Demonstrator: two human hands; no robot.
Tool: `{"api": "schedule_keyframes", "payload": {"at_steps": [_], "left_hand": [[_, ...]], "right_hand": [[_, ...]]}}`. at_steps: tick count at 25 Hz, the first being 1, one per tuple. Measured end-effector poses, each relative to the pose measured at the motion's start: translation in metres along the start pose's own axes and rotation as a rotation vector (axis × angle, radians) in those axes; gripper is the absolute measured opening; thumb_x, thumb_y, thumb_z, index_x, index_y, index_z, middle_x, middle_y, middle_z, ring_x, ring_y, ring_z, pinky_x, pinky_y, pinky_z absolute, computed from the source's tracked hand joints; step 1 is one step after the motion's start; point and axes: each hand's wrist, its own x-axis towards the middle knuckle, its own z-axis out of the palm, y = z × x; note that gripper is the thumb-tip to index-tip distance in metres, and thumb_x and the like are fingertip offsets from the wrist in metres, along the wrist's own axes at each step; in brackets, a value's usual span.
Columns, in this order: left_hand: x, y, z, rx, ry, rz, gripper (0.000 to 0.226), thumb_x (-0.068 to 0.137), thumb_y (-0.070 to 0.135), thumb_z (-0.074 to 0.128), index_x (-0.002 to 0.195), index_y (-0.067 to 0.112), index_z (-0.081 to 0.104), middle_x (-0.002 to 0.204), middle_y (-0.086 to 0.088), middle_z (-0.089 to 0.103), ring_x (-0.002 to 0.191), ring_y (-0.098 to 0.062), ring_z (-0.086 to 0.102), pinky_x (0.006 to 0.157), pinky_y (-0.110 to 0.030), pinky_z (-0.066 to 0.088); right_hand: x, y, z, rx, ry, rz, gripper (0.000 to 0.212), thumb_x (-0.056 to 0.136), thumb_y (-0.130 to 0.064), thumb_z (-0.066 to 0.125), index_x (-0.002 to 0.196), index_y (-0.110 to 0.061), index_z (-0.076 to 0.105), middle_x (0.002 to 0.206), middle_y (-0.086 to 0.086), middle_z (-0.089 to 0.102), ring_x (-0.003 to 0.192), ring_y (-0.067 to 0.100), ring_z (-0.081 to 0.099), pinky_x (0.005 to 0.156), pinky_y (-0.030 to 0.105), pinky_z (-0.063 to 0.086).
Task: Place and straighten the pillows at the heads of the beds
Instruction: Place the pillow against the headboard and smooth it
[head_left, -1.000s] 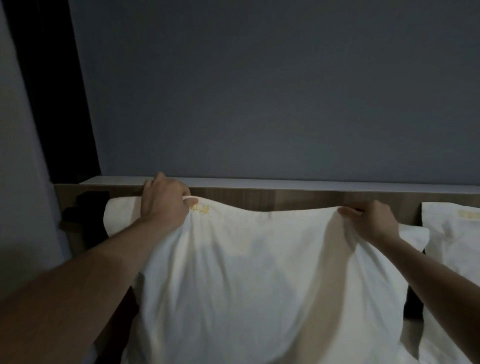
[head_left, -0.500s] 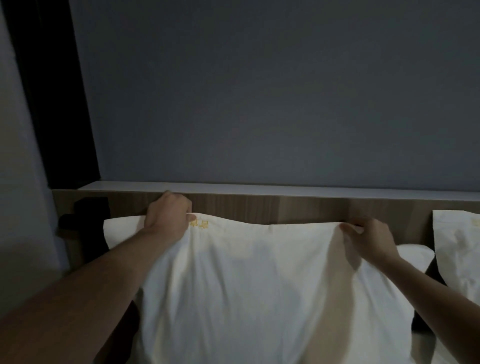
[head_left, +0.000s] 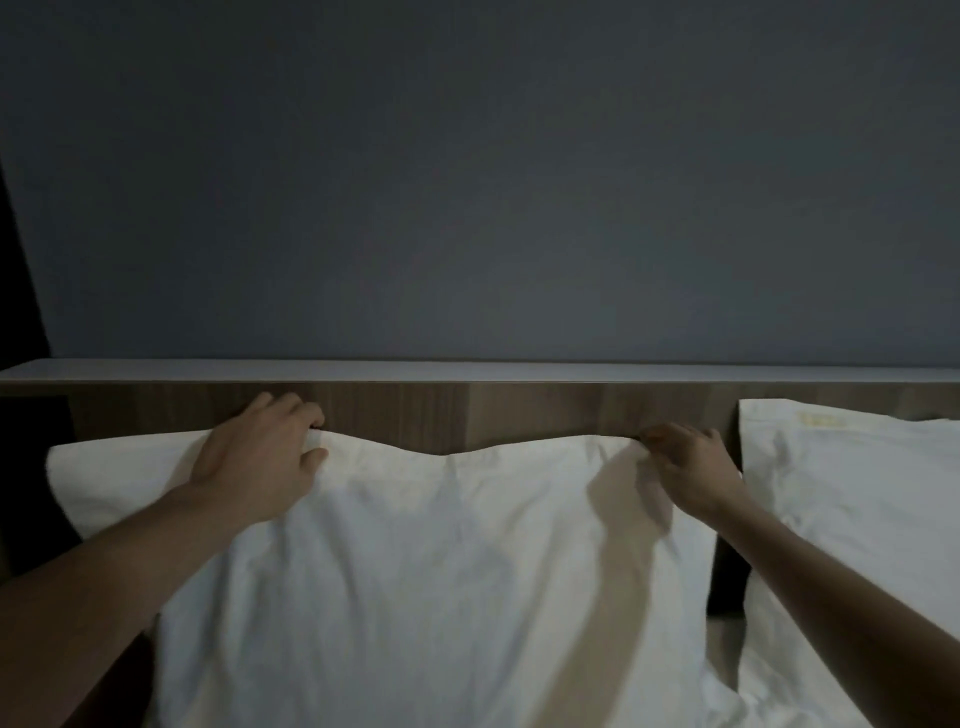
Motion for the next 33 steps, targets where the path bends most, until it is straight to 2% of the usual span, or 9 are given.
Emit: {"api": "schedule_keyframes", "payload": {"at_steps": [5,9,11,13,16,18,22,28,33], "left_hand": [[0.002,0.006,-0.005,0.062,-0.068,-0.029,0.016,0.099,0.035,0.058,0.110,0.025,0.066,0.117,0.002,0.058,0.111,-0.021,0.057,0.084,-0.036,0.050],[0.002,0.003,-0.014,0.075,-0.098,-0.038,0.014,0.101,0.036,0.056,0.099,0.026,0.066,0.111,0.001,0.057,0.109,-0.023,0.061,0.080,-0.035,0.050],[0.001,0.001,-0.016,0.076,-0.093,-0.045,0.015,0.102,0.035,0.055,0.095,0.026,0.065,0.107,0.001,0.058,0.104,-0.024,0.064,0.075,-0.033,0.047],[-0.001,-0.001,-0.016,0.073,-0.087,-0.048,0.016,0.102,0.036,0.055,0.092,0.027,0.064,0.103,0.003,0.059,0.098,-0.023,0.065,0.072,-0.031,0.044],[0.001,-0.003,-0.016,0.076,-0.075,-0.070,0.019,0.101,0.038,0.055,0.088,0.028,0.064,0.097,0.005,0.062,0.091,-0.023,0.067,0.071,-0.032,0.046],[0.003,-0.003,-0.016,0.096,-0.050,-0.096,0.020,0.100,0.038,0.056,0.086,0.027,0.065,0.095,0.005,0.064,0.087,-0.024,0.068,0.070,-0.032,0.045],[0.004,-0.010,-0.014,0.070,0.012,-0.174,0.017,0.099,0.037,0.059,0.091,0.028,0.070,0.096,0.001,0.069,0.086,-0.027,0.068,0.071,-0.033,0.045],[0.007,-0.004,-0.002,0.045,-0.057,-0.188,0.020,0.098,0.041,0.060,0.089,0.027,0.069,0.095,0.000,0.068,0.088,-0.027,0.068,0.074,-0.034,0.050],[0.002,-0.010,0.003,-0.038,0.001,-0.183,0.016,0.098,0.034,0.062,0.089,0.022,0.068,0.092,-0.001,0.061,0.085,-0.032,0.067,0.074,-0.039,0.051]], "right_hand": [[0.005,0.016,-0.013,0.136,-0.346,0.141,0.051,0.096,0.002,0.047,0.129,-0.024,0.074,0.118,-0.001,0.077,0.112,0.019,0.069,0.090,0.028,0.049],[0.013,0.014,-0.012,-0.022,-0.648,0.119,0.032,0.086,-0.001,0.053,0.085,-0.027,0.073,0.092,-0.001,0.072,0.101,0.029,0.069,0.079,0.034,0.050],[0.014,0.018,-0.010,0.005,-0.686,0.130,0.019,0.082,-0.012,0.060,0.082,-0.026,0.073,0.089,0.000,0.072,0.097,0.030,0.070,0.081,0.038,0.054],[0.014,0.021,-0.013,-0.028,-0.577,0.090,0.013,0.086,-0.020,0.067,0.092,-0.028,0.076,0.089,-0.003,0.075,0.093,0.026,0.072,0.078,0.037,0.056],[0.019,0.024,-0.020,-0.062,-0.158,0.066,0.019,0.099,-0.019,0.065,0.093,-0.032,0.078,0.085,-0.008,0.074,0.087,0.027,0.073,0.063,0.026,0.044],[0.030,0.022,-0.020,-0.030,0.044,0.082,0.020,0.099,-0.017,0.066,0.107,-0.025,0.083,0.099,0.003,0.076,0.094,0.032,0.071,0.072,0.030,0.043],[0.042,-0.007,-0.003,0.177,0.239,0.191,0.024,0.097,-0.011,0.065,0.114,-0.017,0.082,0.117,0.012,0.072,0.106,0.035,0.067,0.089,0.036,0.048],[0.023,-0.005,0.017,0.278,0.266,0.301,0.007,0.096,-0.011,0.064,0.097,-0.009,0.071,0.102,0.011,0.067,0.094,0.035,0.066,0.083,0.043,0.054],[0.027,-0.020,0.014,0.338,0.348,0.156,0.014,0.102,-0.011,0.057,0.091,-0.014,0.063,0.094,0.002,0.067,0.084,0.018,0.064,0.077,0.043,0.058]]}}
